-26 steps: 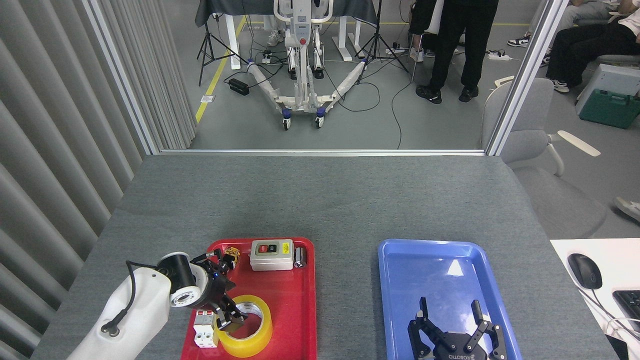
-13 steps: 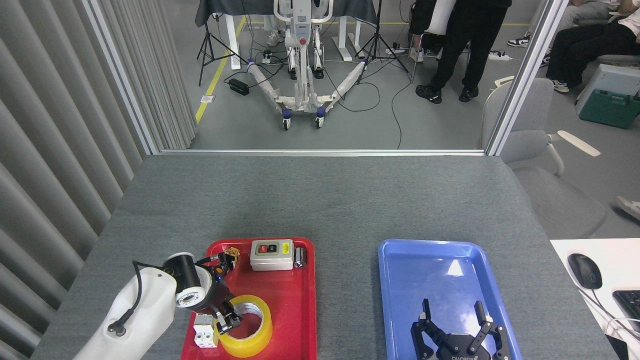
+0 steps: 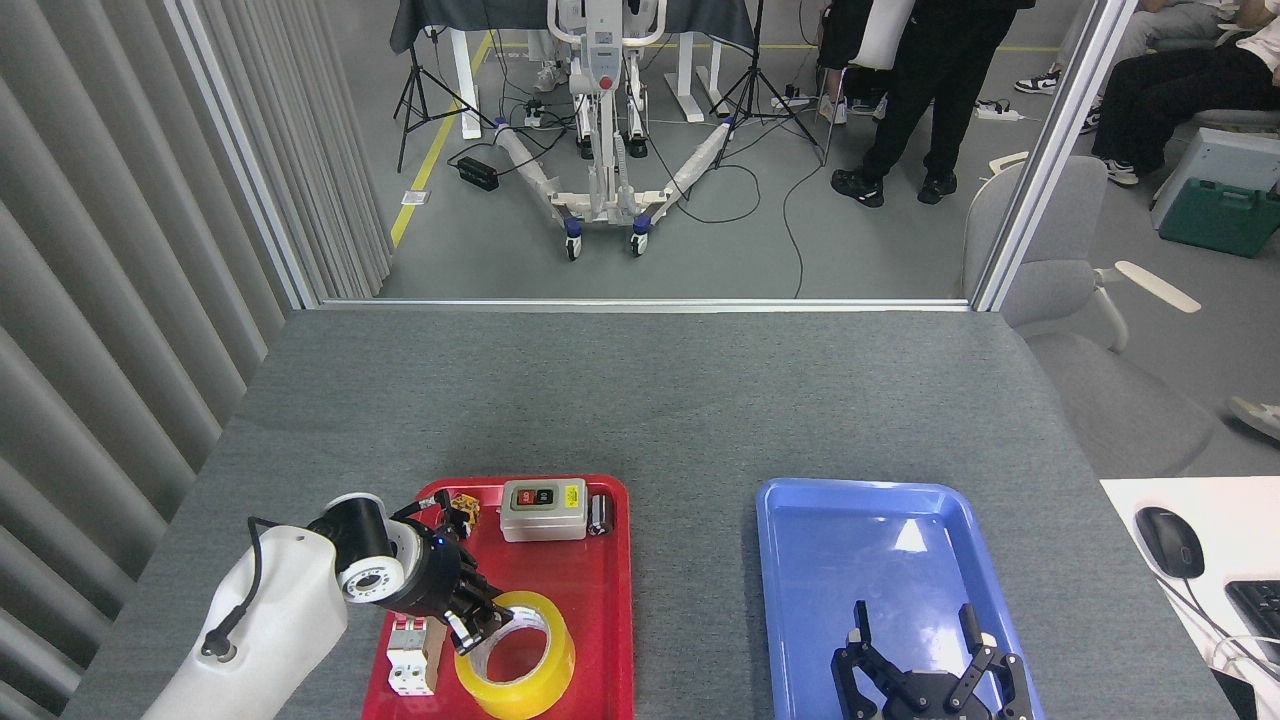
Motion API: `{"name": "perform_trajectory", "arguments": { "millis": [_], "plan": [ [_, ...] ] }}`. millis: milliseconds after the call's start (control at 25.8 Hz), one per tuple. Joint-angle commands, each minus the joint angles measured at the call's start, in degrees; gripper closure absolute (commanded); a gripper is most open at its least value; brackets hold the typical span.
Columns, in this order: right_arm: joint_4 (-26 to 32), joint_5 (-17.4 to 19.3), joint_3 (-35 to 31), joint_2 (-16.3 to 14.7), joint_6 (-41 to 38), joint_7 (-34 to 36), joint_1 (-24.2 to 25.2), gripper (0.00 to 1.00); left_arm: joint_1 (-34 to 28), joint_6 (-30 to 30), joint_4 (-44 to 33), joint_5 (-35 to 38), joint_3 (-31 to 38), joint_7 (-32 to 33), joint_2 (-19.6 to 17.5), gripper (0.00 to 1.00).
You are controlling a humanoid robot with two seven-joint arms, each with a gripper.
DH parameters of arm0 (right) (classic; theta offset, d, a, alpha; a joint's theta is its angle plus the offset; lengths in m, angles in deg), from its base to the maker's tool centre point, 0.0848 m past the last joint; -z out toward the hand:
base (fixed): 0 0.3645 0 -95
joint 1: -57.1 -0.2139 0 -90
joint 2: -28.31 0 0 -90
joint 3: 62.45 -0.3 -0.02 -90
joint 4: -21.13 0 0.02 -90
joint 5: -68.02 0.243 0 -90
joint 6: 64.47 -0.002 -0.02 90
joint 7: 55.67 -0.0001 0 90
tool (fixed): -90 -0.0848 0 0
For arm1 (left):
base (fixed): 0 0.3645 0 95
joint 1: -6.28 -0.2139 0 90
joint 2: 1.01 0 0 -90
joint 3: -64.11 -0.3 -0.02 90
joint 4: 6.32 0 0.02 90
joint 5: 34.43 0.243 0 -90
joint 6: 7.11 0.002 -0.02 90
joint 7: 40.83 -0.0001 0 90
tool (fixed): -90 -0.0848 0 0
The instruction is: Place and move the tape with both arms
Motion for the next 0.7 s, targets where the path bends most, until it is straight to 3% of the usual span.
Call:
{"name": "perform_trajectory", "arguments": {
  "millis": [0,117,272,466,660],
  "plan": [
    [0.12,0.16,0.01,-0.10,0.40,-1.63,-0.11,0.00,0.01,0.02,-0.13,-10.38,4.81,-0.57,0.89,1.00],
    [0.38,0.24,0.01,-0.19,0.40,-1.98,-0.46,0.00,0.01,0.02,0.57,-20.92,8.06,-0.83,2.30,1.00],
    [0.38,0.33,0.01,-0.98,-0.66,-1.54,-1.34,0.00,0.01,0.02,1.01,-27.96,9.12,-0.83,5.20,1.00],
    [0.38,0.59,0.01,-1.86,-5.67,-1.01,-1.60,0.00,-1.48,0.02,1.98,-33.14,11.23,-0.75,10.91,1.00],
    [0.47,0.68,-0.08,-2.03,-8.66,1.01,-1.60,0.00,-1.48,0.02,2.33,-33.67,11.31,-0.48,12.23,1.00]
  ]
}}
